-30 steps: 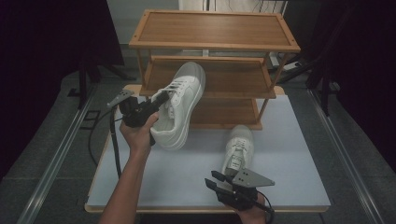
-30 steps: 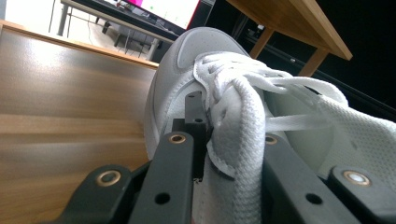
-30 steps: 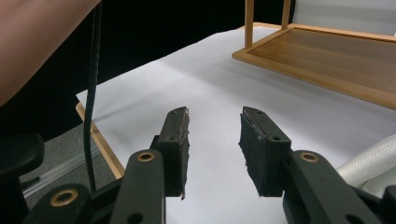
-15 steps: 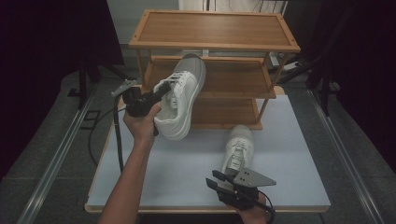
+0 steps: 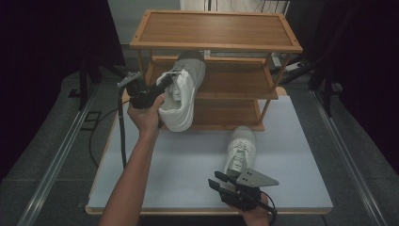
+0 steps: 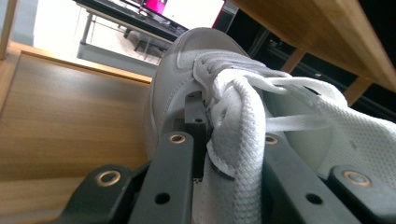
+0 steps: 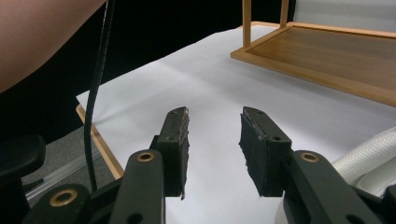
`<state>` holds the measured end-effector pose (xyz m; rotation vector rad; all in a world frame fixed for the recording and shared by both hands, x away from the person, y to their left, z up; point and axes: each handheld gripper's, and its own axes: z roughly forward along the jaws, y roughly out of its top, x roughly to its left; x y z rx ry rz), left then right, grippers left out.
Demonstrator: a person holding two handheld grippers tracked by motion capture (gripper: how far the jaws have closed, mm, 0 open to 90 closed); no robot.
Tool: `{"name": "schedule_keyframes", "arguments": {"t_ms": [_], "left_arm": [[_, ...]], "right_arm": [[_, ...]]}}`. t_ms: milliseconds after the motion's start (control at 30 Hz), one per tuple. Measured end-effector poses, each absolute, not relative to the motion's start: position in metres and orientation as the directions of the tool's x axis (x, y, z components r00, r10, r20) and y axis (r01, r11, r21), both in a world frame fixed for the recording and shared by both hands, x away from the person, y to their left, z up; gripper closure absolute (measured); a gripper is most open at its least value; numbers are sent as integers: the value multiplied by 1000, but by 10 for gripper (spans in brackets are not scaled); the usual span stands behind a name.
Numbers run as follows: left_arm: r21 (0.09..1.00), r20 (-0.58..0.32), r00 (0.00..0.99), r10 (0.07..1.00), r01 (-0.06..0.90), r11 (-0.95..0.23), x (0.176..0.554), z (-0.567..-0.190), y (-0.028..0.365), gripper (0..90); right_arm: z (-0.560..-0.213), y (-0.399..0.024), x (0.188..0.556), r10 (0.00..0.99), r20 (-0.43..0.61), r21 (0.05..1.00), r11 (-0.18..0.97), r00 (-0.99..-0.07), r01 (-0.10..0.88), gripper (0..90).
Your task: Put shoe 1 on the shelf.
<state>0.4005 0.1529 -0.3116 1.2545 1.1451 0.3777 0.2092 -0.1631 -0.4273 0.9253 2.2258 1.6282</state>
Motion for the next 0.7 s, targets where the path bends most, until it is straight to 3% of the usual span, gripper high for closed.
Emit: {"name": "schedule_keyframes", "arguments": {"t_ms": [700], "left_arm": [[876,-460,369,807,334,347,442,-306,133,825]], "right_arm": [[-427,-164,208,601,179,918,184,-779,352,610]]}}
